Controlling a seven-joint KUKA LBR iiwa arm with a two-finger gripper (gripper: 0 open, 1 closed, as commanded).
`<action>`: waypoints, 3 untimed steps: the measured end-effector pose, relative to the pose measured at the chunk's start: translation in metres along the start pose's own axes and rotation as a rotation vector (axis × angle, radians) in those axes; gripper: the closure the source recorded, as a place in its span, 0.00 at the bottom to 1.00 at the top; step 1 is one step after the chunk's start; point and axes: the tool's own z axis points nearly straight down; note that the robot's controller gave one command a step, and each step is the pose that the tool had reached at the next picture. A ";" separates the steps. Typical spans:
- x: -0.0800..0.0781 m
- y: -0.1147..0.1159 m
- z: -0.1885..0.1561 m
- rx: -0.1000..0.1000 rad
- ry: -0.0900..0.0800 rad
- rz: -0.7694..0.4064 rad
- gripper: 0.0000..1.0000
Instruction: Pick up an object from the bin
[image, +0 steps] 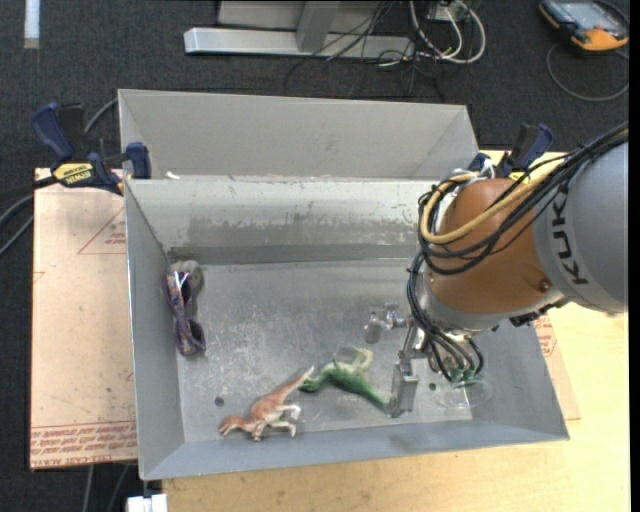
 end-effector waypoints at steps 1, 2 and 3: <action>-0.002 0.000 -0.004 0.000 -0.008 0.001 0.00; 0.006 0.010 0.059 -0.001 -0.005 -0.180 0.00; 0.006 0.016 0.094 -0.004 -0.022 0.064 1.00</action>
Offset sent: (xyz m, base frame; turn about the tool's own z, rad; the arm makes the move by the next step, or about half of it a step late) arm -0.0117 0.0150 -0.0945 -0.2806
